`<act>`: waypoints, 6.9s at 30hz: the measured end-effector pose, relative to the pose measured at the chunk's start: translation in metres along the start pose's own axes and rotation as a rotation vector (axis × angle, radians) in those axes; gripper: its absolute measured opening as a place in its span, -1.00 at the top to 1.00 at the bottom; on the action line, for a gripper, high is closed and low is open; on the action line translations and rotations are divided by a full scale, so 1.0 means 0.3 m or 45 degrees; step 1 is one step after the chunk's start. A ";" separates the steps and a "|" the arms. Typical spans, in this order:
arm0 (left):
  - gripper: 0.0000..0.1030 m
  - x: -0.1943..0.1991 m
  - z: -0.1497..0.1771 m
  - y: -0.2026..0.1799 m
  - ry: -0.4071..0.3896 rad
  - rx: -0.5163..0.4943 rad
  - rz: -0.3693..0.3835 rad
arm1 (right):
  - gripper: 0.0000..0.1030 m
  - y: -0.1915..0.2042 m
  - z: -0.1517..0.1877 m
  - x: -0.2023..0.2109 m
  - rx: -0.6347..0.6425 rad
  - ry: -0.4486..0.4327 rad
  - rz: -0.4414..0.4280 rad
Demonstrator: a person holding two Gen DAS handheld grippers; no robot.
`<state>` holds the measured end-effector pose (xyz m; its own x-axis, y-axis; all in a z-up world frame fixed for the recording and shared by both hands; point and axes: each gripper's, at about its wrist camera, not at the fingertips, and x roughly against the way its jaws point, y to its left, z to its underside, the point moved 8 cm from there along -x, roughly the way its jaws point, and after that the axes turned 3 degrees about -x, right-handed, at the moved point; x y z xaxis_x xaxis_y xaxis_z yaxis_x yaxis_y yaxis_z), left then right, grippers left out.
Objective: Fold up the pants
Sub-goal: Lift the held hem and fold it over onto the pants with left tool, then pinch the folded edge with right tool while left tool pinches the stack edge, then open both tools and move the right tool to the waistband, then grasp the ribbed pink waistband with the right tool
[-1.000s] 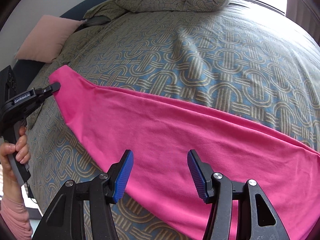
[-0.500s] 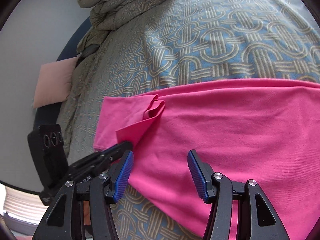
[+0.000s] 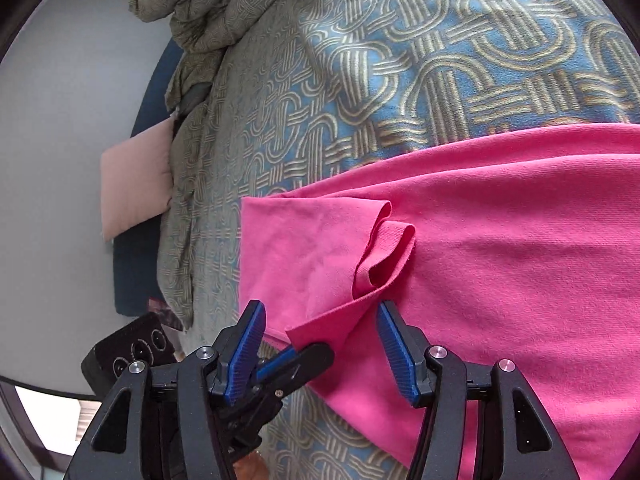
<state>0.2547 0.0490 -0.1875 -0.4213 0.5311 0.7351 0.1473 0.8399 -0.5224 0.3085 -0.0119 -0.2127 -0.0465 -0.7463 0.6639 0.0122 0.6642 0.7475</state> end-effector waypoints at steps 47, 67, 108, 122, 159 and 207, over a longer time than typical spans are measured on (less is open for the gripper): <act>-0.10 0.192 0.063 0.244 -0.118 -0.086 -0.447 | 0.91 0.372 0.004 0.145 0.361 -0.216 0.026; 0.86 0.202 0.031 0.162 -0.186 -0.242 -0.467 | 0.91 0.269 0.013 0.321 0.292 -0.346 0.071; 0.64 0.006 0.165 -0.108 0.052 -0.547 -0.445 | 0.90 -0.171 0.050 0.559 0.190 -0.508 0.357; 0.63 0.106 0.125 -0.052 0.056 -0.276 -0.274 | 0.68 -0.368 0.086 0.628 0.130 -0.510 0.637; 0.57 -0.363 0.447 -0.886 0.507 -0.812 0.175 | 0.71 -0.709 0.522 1.013 -0.345 -0.782 0.326; 0.54 -0.365 0.207 -0.748 0.304 -0.740 -0.106 | 0.87 -0.903 0.288 1.328 -0.420 -1.191 0.390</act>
<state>0.2124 -0.2046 -0.1776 -0.2512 0.4155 0.8742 0.6129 0.7674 -0.1886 0.2004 -0.4855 -0.1526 -0.7504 -0.1221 0.6497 0.4208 0.6697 0.6119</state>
